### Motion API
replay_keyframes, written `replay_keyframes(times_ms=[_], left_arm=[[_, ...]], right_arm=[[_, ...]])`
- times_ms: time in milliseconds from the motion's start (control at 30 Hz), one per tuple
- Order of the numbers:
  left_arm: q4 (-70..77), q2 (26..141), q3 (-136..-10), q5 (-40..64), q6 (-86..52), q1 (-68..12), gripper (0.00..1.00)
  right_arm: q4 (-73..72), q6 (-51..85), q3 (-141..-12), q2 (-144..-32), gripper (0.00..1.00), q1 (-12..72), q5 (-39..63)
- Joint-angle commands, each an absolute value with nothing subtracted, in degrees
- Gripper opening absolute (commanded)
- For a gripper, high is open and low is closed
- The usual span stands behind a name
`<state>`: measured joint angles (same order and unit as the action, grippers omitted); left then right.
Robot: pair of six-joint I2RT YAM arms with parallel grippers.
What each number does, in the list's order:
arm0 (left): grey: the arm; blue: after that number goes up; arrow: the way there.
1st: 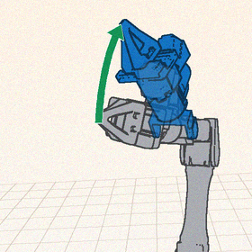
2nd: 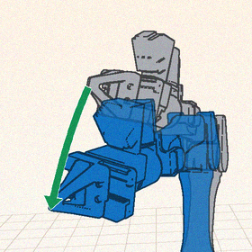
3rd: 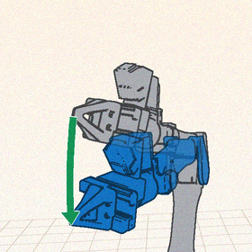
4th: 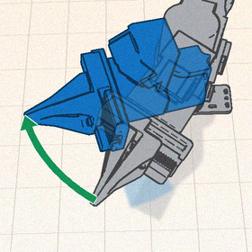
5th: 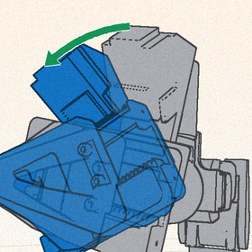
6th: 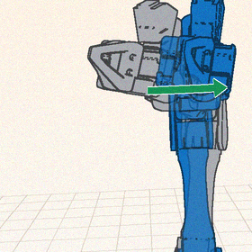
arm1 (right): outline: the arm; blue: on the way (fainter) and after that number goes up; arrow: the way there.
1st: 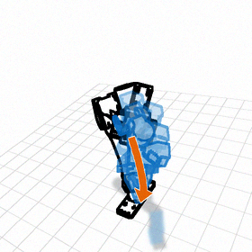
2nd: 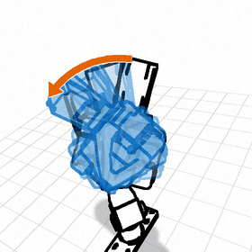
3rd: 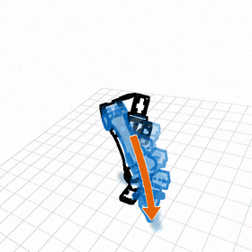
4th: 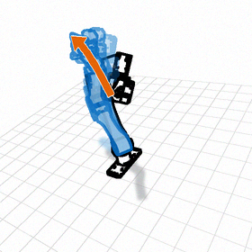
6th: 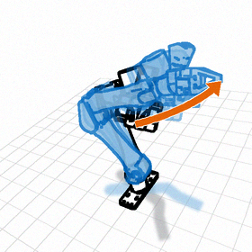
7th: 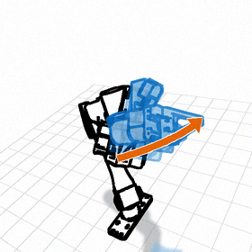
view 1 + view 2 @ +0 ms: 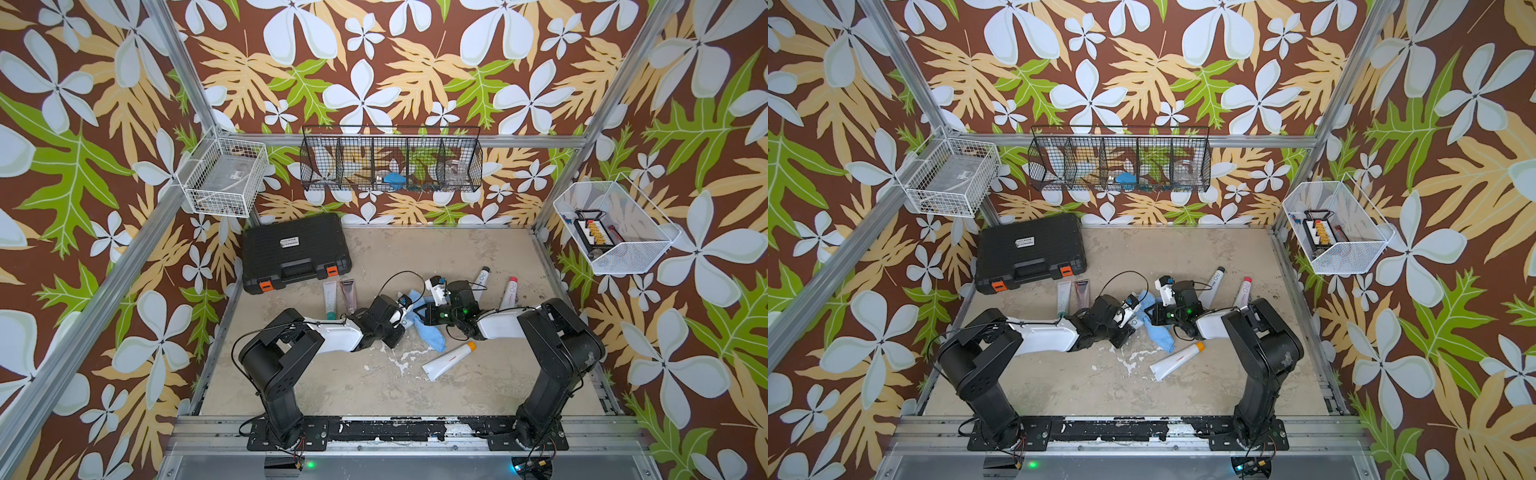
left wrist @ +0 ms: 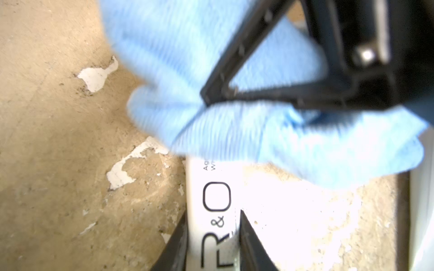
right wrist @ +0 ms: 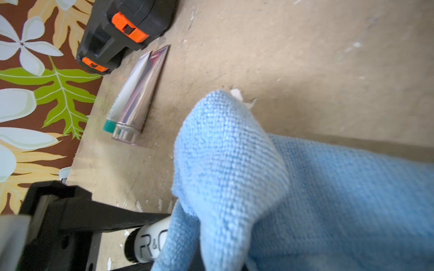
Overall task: Wipe the surface of the toothpaste tube
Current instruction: Wipe the dirt from the toothpaste tube.
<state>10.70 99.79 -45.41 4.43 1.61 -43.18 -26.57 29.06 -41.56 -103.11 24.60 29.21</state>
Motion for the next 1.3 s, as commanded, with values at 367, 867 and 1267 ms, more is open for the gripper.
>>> replay_keyframes(times_ms=[367,867,1267], left_arm=[[11.01,99.34,-45.33,5.01,1.89,-43.24,0.27],[10.28,100.9,-46.92,2.03,0.3,-43.24,0.26],[9.95,102.39,-49.69,-7.8,-10.37,-42.12,0.27]], right_arm=[[-19.89,26.13,-41.08,-101.29,0.0,20.82,27.35],[-23.37,32.22,-39.43,-97.91,0.0,31.38,31.89],[-9.08,28.32,-41.39,-79.13,0.0,23.77,28.73]])
